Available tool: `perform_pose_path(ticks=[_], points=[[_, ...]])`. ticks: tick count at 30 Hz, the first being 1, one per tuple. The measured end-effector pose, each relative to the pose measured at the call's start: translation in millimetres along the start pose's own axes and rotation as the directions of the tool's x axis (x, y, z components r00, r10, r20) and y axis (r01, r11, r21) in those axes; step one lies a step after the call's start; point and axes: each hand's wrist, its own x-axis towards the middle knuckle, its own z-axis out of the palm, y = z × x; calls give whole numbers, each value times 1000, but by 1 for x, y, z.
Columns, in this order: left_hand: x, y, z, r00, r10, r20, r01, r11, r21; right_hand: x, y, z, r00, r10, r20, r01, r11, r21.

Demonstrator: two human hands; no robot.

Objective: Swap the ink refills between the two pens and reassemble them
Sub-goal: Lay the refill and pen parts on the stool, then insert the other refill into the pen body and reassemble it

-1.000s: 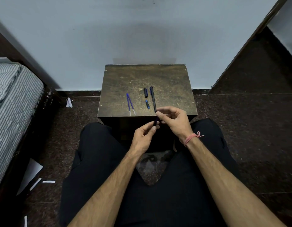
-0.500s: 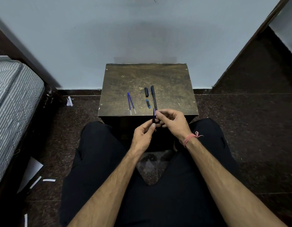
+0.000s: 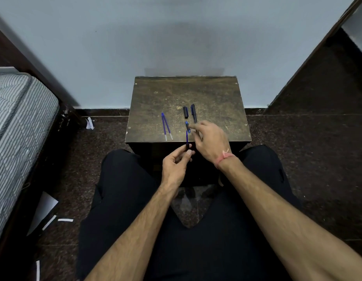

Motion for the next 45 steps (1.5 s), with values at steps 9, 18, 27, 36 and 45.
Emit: perform_pose_path(ticks=[9, 18, 27, 36, 45], points=[[-1, 2, -7, 1000, -10, -22, 10, 1000, -9, 40, -28, 8, 971, -53, 231, 169, 838, -518], [-3, 3, -5, 999, -30, -25, 29, 998, -50, 35, -15, 13, 995, -78, 57, 92, 936, -340], [3, -7, -4, 1000, -18, 16, 18, 1000, 16, -7, 5, 1, 840, 481, 251, -390, 213, 896], [2, -17, -3, 999, -10, 52, 1, 986, 165, -23, 18, -13, 841, 391, 375, -384, -58, 922], [1, -17, -6, 999, -12, 40, 4, 982, 189, -23, 27, -9, 858, 334, 391, -416, 2, 909]])
